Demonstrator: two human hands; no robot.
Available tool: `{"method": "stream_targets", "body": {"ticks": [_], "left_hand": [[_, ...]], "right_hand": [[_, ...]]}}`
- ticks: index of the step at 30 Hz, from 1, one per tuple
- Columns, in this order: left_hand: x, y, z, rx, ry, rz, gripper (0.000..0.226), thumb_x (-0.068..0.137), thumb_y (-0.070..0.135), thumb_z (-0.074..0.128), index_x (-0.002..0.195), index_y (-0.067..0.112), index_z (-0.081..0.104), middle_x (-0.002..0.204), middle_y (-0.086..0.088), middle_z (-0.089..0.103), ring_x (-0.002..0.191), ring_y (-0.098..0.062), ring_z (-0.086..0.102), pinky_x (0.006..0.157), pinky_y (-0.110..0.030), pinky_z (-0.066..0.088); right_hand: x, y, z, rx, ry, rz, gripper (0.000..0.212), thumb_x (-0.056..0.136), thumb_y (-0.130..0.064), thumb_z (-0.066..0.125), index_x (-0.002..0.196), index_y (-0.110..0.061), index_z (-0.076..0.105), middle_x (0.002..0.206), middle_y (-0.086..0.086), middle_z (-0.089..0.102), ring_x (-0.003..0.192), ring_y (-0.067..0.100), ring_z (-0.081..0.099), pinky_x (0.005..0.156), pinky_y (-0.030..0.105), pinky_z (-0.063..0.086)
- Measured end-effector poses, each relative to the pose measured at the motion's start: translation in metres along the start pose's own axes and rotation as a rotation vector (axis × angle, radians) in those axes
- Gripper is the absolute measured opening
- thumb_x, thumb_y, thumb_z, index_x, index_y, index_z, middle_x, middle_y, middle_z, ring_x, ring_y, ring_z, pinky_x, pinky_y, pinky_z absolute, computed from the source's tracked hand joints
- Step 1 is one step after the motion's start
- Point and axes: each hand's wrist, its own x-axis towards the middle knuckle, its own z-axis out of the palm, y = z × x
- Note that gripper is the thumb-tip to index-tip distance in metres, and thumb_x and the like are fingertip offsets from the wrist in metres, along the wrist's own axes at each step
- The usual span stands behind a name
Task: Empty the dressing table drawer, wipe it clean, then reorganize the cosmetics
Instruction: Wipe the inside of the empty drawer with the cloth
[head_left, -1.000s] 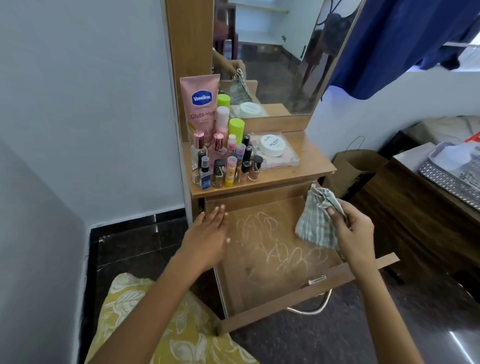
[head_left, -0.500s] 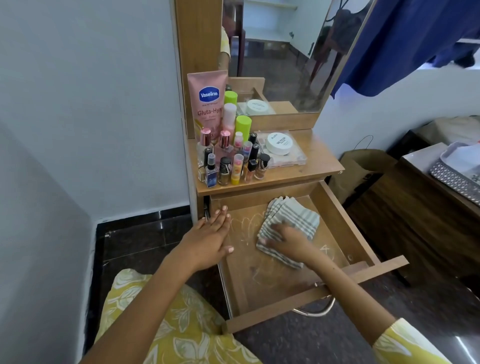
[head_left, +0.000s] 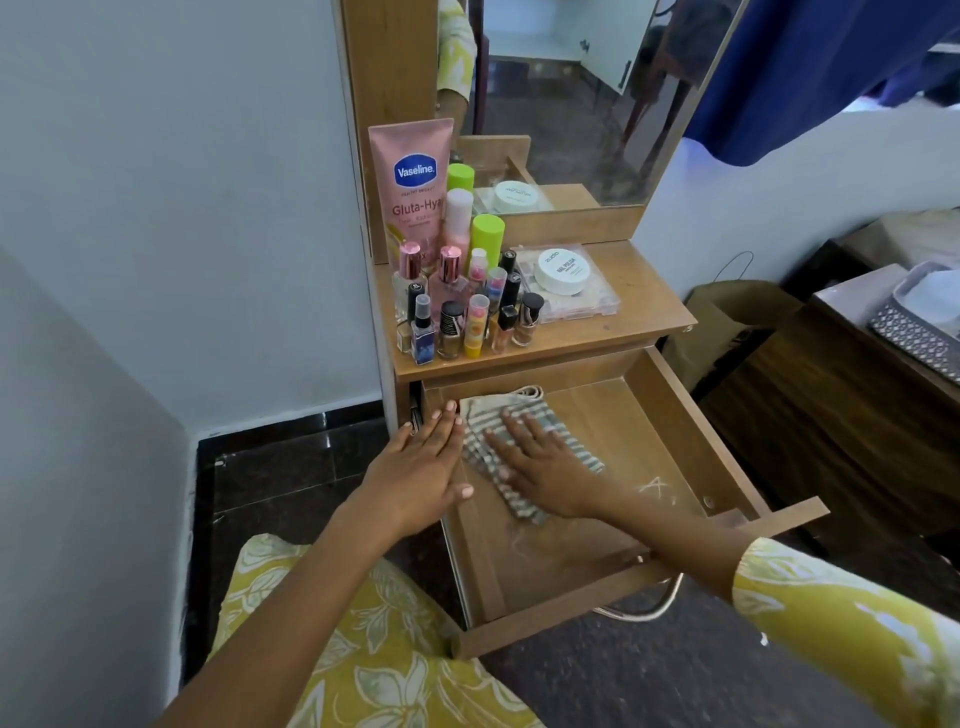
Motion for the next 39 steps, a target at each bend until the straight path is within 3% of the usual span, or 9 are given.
{"method": "stream_targets", "body": {"ticks": [4, 8, 13, 19, 24, 29, 33, 39], "left_hand": [[0.0, 0.0, 0.002, -0.001, 0.002, -0.002, 0.074, 0.098, 0.047, 0.029, 0.144, 0.015, -0.019, 0.148, -0.003, -0.032, 0.14, -0.014, -0.02, 0.114, -0.036, -0.009], [0.0, -0.002, 0.003, -0.004, 0.008, 0.002, 0.075, 0.098, 0.047, 0.029, 0.144, 0.015, -0.02, 0.147, -0.003, -0.033, 0.14, -0.015, -0.021, 0.114, -0.036, -0.008], [0.001, -0.001, 0.003, -0.001, 0.0, 0.001, 0.074, 0.098, 0.047, 0.028, 0.145, 0.014, -0.02, 0.147, -0.003, -0.033, 0.14, -0.014, -0.021, 0.113, -0.035, -0.009], [0.0, -0.002, 0.001, 0.003, -0.013, 0.008, 0.074, 0.099, 0.047, 0.027, 0.144, 0.014, -0.02, 0.148, -0.003, -0.033, 0.14, -0.014, -0.022, 0.113, -0.035, -0.009], [0.002, -0.002, 0.003, -0.01, -0.022, 0.005, 0.074, 0.098, 0.047, 0.028, 0.144, 0.015, -0.021, 0.146, -0.002, -0.035, 0.139, -0.014, -0.023, 0.113, -0.035, -0.01], [0.002, -0.002, 0.004, -0.006, -0.011, 0.002, 0.074, 0.098, 0.048, 0.028, 0.145, 0.015, -0.019, 0.147, -0.001, -0.034, 0.139, -0.013, -0.023, 0.113, -0.035, -0.01], [0.001, -0.002, 0.002, 0.003, -0.015, 0.001, 0.074, 0.098, 0.047, 0.028, 0.145, 0.014, -0.018, 0.148, -0.002, -0.033, 0.14, -0.014, -0.022, 0.113, -0.036, -0.009], [0.0, -0.003, 0.002, -0.007, -0.006, 0.013, 0.073, 0.098, 0.048, 0.027, 0.145, 0.015, -0.019, 0.145, 0.0, -0.036, 0.139, -0.013, -0.023, 0.113, -0.036, -0.01]], "right_hand": [[-0.008, 0.059, -0.008, 0.074, 0.013, 0.288, 0.056, 0.102, -0.043, 0.02, 0.147, -0.034, -0.013, 0.157, 0.008, -0.021, 0.144, 0.031, -0.02, 0.117, 0.046, -0.005], [-0.005, 0.073, -0.012, 0.223, -0.002, 0.499, 0.052, 0.101, -0.048, 0.018, 0.15, -0.036, 0.008, 0.158, 0.016, -0.01, 0.144, 0.035, -0.017, 0.116, 0.051, -0.002], [0.013, 0.019, -0.007, 0.165, -0.017, 0.374, 0.052, 0.101, -0.045, 0.021, 0.15, -0.033, 0.01, 0.158, 0.021, -0.004, 0.144, 0.039, -0.016, 0.117, 0.053, -0.002], [0.01, -0.04, -0.012, -0.002, -0.025, 0.207, 0.056, 0.098, -0.051, 0.023, 0.15, -0.035, 0.008, 0.159, 0.016, 0.003, 0.144, 0.04, -0.007, 0.115, 0.053, 0.01], [-0.008, -0.035, -0.018, 0.028, 0.177, 0.008, 0.052, 0.099, -0.038, 0.035, 0.149, -0.03, 0.021, 0.158, 0.011, 0.014, 0.143, 0.033, 0.018, 0.114, 0.045, 0.027], [-0.003, -0.035, -0.002, 0.08, 0.106, -0.082, 0.061, 0.101, -0.039, 0.029, 0.151, -0.025, -0.002, 0.159, 0.006, -0.012, 0.147, 0.024, -0.011, 0.119, 0.045, 0.004], [0.008, -0.039, -0.002, 0.03, 0.092, -0.072, 0.061, 0.101, -0.038, 0.029, 0.151, -0.024, -0.004, 0.159, 0.007, -0.014, 0.147, 0.025, -0.013, 0.119, 0.047, 0.001], [-0.011, -0.033, -0.008, 0.022, -0.039, -0.203, 0.06, 0.101, -0.031, 0.034, 0.152, -0.021, 0.005, 0.16, 0.005, -0.008, 0.147, 0.026, -0.009, 0.118, 0.047, 0.005]]}}
